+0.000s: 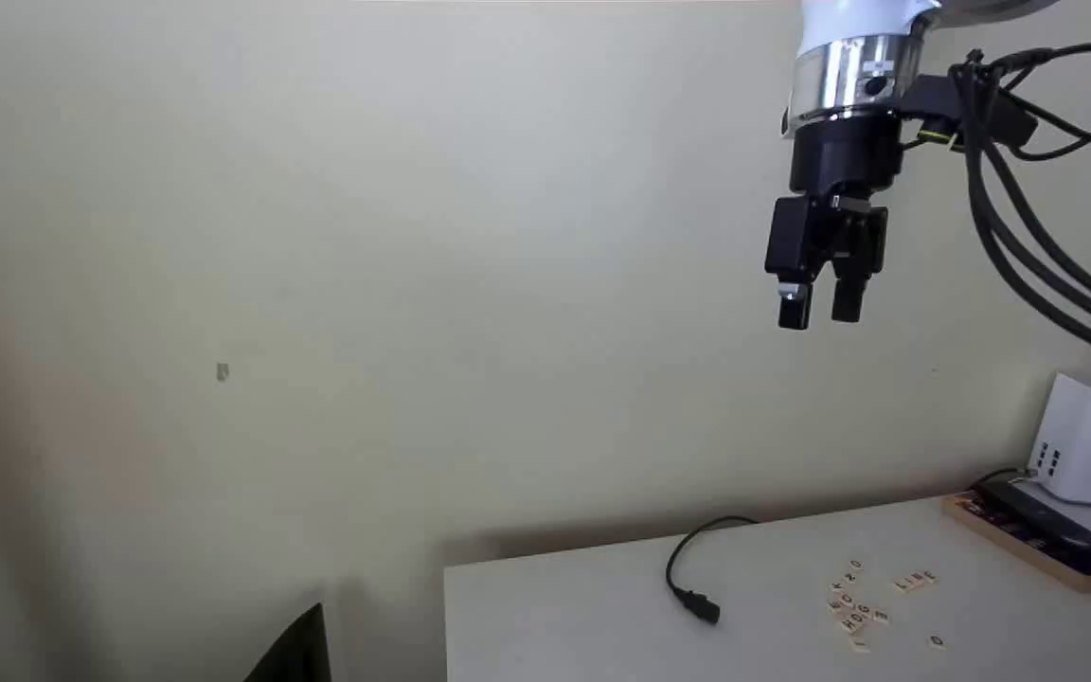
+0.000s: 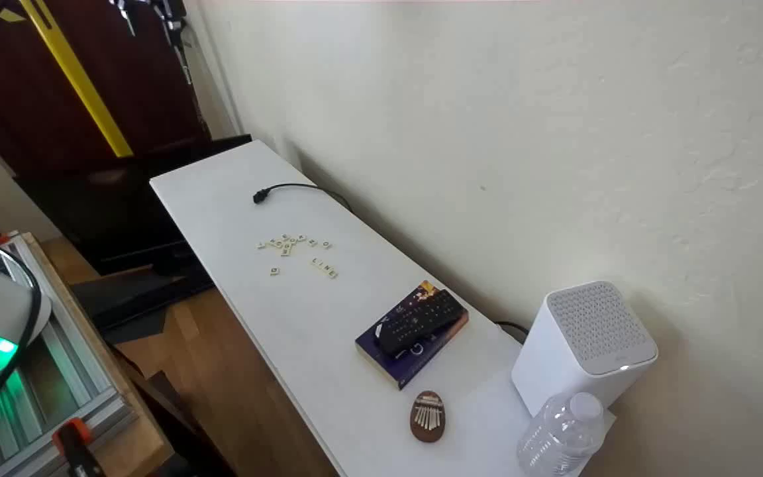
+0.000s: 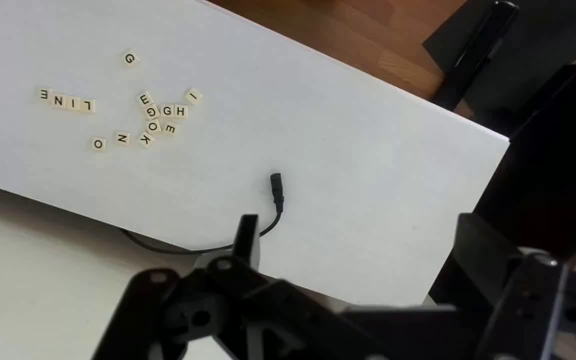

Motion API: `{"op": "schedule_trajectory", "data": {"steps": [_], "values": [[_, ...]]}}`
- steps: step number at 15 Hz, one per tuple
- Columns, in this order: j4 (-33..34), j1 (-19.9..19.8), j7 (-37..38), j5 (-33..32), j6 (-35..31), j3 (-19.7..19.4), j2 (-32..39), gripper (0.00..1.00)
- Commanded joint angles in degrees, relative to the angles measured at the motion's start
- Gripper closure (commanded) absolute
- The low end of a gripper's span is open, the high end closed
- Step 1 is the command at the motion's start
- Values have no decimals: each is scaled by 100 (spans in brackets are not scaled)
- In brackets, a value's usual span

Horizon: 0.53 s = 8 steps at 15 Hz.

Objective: Line up the blocks on the table

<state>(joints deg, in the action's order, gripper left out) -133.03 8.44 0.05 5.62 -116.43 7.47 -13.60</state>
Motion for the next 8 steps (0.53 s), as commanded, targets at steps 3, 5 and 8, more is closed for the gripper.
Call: {"op": "schedule_trajectory", "data": {"steps": [3,5,8], "values": [[8,-7,0,1,10,8,1,0],[-6,-29,97,-15,-74,12,37,0],[5,-265,633,146,-362,-161,566,0]]}}
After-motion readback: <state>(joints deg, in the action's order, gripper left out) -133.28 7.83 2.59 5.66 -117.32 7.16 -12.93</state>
